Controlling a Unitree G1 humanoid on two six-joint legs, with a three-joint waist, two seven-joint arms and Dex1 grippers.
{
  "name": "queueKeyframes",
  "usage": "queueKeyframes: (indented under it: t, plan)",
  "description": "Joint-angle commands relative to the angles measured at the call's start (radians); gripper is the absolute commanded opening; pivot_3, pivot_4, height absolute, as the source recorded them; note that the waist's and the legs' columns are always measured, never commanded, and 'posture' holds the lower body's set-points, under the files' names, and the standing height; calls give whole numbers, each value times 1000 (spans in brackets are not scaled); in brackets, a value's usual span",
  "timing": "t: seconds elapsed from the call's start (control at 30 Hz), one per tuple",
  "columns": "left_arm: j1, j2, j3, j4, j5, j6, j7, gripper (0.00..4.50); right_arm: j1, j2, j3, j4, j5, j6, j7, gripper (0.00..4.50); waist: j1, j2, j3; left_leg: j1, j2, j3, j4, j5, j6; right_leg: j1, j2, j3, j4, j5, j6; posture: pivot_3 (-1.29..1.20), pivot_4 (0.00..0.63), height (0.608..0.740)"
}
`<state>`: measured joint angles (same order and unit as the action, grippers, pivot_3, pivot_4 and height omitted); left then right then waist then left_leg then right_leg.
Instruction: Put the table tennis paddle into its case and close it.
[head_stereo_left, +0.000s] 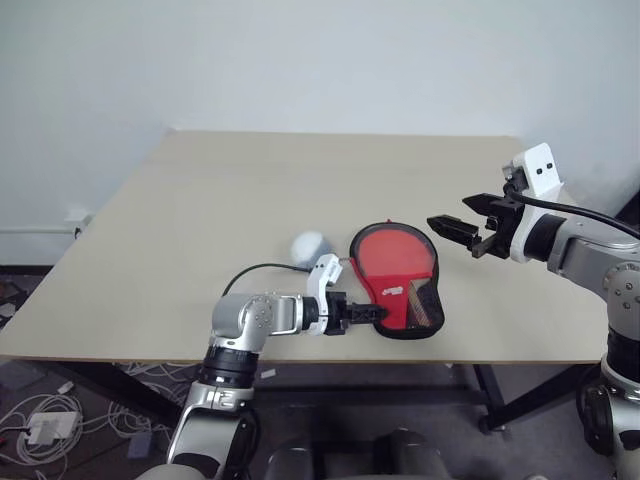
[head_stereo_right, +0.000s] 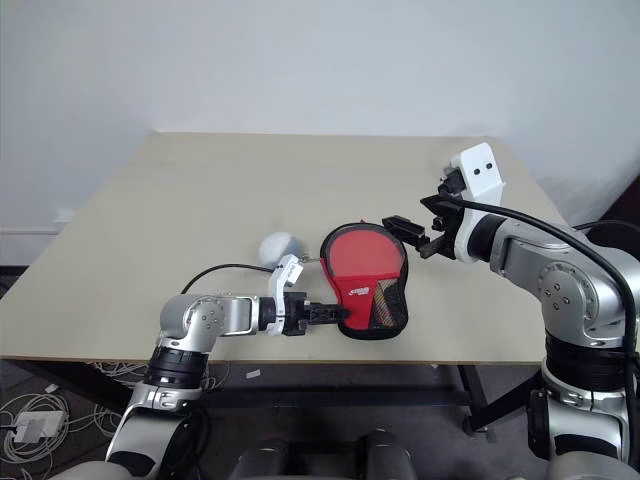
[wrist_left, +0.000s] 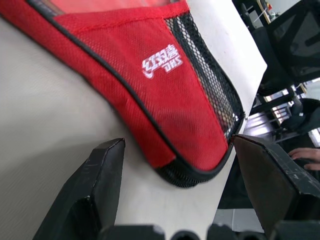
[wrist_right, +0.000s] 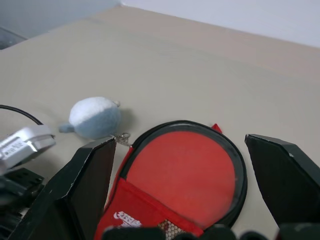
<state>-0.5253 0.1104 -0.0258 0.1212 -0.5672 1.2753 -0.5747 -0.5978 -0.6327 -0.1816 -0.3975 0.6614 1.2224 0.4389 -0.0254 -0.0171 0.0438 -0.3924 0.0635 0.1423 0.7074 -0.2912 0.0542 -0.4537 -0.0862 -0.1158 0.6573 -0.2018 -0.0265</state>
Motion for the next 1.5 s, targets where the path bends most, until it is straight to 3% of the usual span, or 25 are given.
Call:
queueKeyframes:
  t: [0.03, 0.6, 0.73, 0.93, 1.0, 1.23, 1.5]
  plan:
    - [-37, -25, -1, 31, -8, -1, 12, 3603, -31, 4, -19, -22, 10, -5, -12, 4500, 3, 0, 0, 0, 0, 0, 0, 0, 0, 0, 0, 0, 0, 0, 0, 0, 0, 740]
    - [-109, -85, 4, 140, 6, 10, 71, 3603, -48, 20, -9, -15, 12, -8, -31, 4500, 4, 1, 0, 0, -1, -10, 2, -2, 6, 7, -1, -8, -3, 0, 0, 0, 0, 740]
    - [-120, -64, -12, 160, 17, 39, 75, 2735, -58, 20, -4, -6, 9, -12, -29, 4500, 3, 1, 0, 0, -1, -10, 2, -2, 5, 7, 0, -7, -3, 0, 0, 0, 0, 740]
    - [-131, -20, -63, 184, 33, 43, 44, 587, -70, 23, 1, 2, 8, -17, -28, 4500, 3, 1, 0, 0, -1, -11, 2, -1, 4, 6, 0, -8, -3, 0, 0, 0, 0, 740]
    - [-135, -9, -77, 187, 36, 35, 32, 57, -72, 25, 3, 3, 9, -18, -29, 4500, 4, 1, 0, 0, -1, -11, 2, -1, 4, 6, 0, -8, -3, 0, 0, 0, 0, 740]
    - [-157, -3, -113, 108, -12, 78, -47, 57, -75, 30, 4, 3, 6, -18, -33, 4500, 3, 1, 0, -1, -1, -11, 1, -2, 4, 6, 0, -8, -4, 0, 0, 0, 0, 740]
    - [-176, -75, -56, -87, -122, 286, -30, 57, -70, 11, 19, 1, 6, -16, -13, 4500, 3, 2, 0, -1, -1, -11, 1, -1, 3, 6, 0, -7, -4, 0, 0, 0, 0, 740]
